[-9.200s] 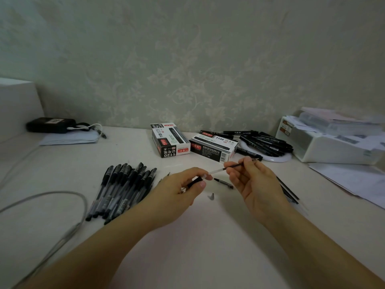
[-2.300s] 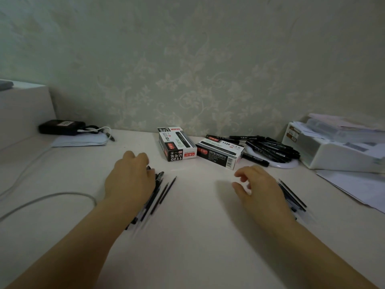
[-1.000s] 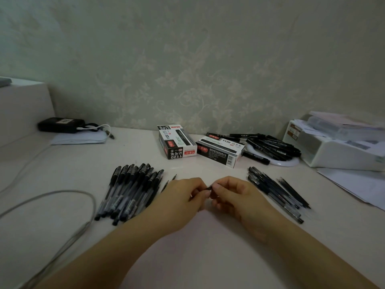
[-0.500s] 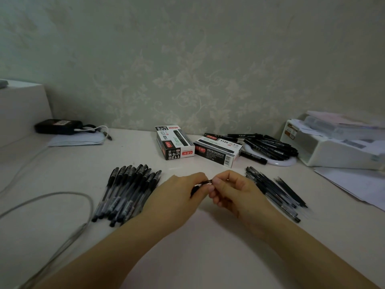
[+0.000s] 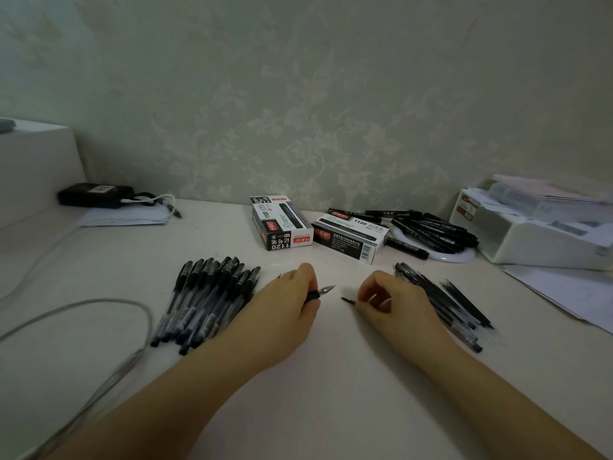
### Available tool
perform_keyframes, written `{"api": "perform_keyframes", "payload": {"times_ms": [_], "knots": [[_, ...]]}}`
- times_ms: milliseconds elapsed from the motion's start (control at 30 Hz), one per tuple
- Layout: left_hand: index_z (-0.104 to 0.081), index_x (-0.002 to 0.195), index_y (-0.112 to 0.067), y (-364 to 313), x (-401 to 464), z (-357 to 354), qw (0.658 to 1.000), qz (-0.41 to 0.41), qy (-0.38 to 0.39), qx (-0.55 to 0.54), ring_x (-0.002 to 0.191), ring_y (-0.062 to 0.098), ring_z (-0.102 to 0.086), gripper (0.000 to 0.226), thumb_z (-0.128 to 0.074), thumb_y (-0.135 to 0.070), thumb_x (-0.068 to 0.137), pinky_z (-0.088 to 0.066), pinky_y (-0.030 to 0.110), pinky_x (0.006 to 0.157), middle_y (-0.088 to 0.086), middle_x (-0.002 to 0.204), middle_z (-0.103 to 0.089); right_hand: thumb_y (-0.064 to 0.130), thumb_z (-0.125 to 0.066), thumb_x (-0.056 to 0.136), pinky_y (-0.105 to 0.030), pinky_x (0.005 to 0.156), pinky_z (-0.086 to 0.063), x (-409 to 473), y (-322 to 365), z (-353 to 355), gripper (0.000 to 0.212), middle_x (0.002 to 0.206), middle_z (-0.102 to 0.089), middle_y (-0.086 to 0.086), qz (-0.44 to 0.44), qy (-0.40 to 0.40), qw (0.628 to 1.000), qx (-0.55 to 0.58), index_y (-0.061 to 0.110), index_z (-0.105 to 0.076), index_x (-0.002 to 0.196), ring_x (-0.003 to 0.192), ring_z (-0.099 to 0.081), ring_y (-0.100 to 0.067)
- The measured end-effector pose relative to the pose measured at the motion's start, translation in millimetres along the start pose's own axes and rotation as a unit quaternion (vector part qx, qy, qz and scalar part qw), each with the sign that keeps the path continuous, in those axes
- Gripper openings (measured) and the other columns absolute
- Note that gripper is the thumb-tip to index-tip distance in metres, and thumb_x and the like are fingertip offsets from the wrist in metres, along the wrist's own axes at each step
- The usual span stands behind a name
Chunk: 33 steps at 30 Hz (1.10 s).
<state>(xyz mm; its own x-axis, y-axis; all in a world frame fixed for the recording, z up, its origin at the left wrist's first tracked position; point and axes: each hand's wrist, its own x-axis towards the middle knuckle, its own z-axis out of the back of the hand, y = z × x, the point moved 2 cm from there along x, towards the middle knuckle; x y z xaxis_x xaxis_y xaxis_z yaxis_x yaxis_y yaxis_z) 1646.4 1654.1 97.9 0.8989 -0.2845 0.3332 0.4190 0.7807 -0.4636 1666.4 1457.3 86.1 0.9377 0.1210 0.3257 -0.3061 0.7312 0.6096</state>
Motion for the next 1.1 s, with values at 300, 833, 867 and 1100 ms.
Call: {"api": "perform_keyframes", "payload": {"times_ms": [300, 833, 867, 1100], "knots": [[-0.046, 0.092, -0.027, -4.1, 0.8, -0.5, 0.998, -0.044, -0.023, -0.027, 0.083, 0.007, -0.050, 0.009, -0.054, -0.029, 0.095, -0.048, 0.031, 0.074, -0.011, 0.093, -0.051, 0.047, -0.058, 0.092, -0.012, 0.067, -0.046, 0.1, 11.1, -2.0, 0.020, 0.082, -0.067, 0.014, 0.023, -0.016, 0.992, 0.119, 0.032, -0.066, 0.082, 0.078, -0.060, 0.000], [-0.065, 0.104, -0.028, -1.1, 4.7, -5.4, 0.998, -0.048, -0.011, -0.037, 0.087, 0.006, -0.053, 0.017, -0.051, -0.035, 0.097, -0.047, 0.031, 0.081, -0.011, 0.094, -0.061, 0.010, -0.074, 0.085, -0.016, 0.070, -0.053, -3.3, 19.2, -1.6, 0.013, 0.091, -0.075, -0.001, -0.024, 0.095, 0.951, 0.293, 0.016, -0.072, 0.097, 0.075, -0.069, -0.010], [-0.065, 0.104, -0.028, -0.6, 4.5, -5.8, 0.998, -0.047, -0.012, -0.035, 0.087, 0.006, -0.053, 0.017, -0.050, -0.035, 0.097, -0.047, 0.031, 0.081, -0.012, 0.094, -0.060, 0.012, -0.075, 0.085, -0.017, 0.072, -0.054, -3.6, 19.3, -2.6, 0.017, 0.095, -0.074, 0.000, -0.027, 0.096, 0.950, 0.295, 0.018, -0.071, 0.101, 0.079, -0.071, -0.012], [-0.064, 0.102, -0.029, -2.3, 4.0, -5.0, 0.997, -0.056, -0.021, -0.037, 0.084, 0.004, -0.053, 0.017, -0.049, -0.036, 0.097, -0.048, 0.031, 0.078, -0.013, 0.093, -0.060, 0.030, -0.067, 0.091, -0.010, 0.061, -0.046, -4.1, 19.5, -5.1, 0.015, 0.074, -0.074, 0.003, -0.024, 0.086, 0.964, 0.252, 0.018, -0.073, 0.085, 0.064, -0.062, 0.001]]}}
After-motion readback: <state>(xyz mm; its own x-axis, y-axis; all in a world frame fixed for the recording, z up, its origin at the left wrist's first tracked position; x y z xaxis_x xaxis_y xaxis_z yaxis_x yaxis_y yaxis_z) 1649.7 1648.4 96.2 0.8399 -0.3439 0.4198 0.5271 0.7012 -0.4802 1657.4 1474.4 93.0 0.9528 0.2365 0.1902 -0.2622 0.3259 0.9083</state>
